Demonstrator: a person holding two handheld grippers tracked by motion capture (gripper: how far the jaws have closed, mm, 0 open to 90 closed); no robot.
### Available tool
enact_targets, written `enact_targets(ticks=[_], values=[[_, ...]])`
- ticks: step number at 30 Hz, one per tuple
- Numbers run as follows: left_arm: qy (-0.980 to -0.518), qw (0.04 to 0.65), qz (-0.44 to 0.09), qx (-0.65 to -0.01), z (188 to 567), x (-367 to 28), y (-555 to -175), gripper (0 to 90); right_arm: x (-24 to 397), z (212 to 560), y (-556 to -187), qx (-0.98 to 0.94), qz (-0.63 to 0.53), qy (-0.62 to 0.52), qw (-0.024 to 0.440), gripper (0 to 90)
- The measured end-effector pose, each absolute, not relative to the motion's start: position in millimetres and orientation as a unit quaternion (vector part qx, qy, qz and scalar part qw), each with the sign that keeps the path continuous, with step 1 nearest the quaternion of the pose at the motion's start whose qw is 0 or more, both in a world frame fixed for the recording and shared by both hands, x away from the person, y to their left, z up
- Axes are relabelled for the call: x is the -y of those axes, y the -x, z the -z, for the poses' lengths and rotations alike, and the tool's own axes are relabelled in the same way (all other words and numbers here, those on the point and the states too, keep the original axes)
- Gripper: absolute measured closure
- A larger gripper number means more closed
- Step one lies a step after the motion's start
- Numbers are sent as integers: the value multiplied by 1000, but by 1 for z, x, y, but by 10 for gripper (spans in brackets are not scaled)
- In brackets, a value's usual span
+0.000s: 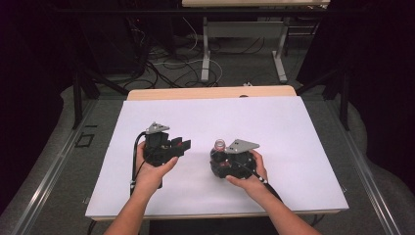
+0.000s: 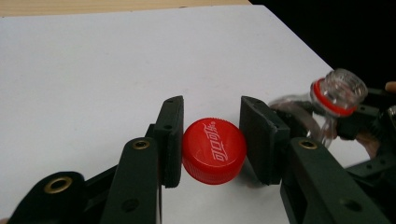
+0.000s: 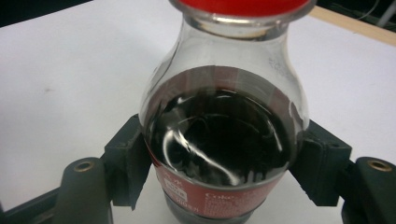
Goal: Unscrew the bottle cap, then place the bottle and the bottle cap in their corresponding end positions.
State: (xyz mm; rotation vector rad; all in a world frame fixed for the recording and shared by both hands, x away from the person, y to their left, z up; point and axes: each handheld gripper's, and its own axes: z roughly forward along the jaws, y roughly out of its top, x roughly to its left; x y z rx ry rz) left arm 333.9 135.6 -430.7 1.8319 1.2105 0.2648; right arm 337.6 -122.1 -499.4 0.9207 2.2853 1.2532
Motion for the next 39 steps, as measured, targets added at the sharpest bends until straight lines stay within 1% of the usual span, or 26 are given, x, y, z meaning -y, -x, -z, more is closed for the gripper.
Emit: enact_targets(ticks=[5,9,11,20,23,30,33,39], values=[[-734,452,-110,-495,434,-142,-335,619,124,494,-358,-804,-442,-345,201,292],[-734,448,-112,-498,437,-144,-335,620,123,491,-374,-802,-435,-359,198,292],[-734,446,-113,-499,438,-146,-336,620,121,490,-383,-796,-437,-363,209,292],[-731,445,-109,-506,444,-153,-339,620,117,486,-419,-786,-435,-383,216,292],[-730,446,-108,-506,444,-155,-339,620,115,486,-429,-784,-431,-384,229,292],[-728,445,-105,-511,445,-159,-339,620,109,489,-446,-775,-434,-403,222,291],[-727,447,-104,-511,445,-160,-339,619,106,492,-453,-777,-429,-399,229,291],[-726,446,-101,-514,446,-163,-340,620,103,501,-461,-773,-429,-418,210,291]])
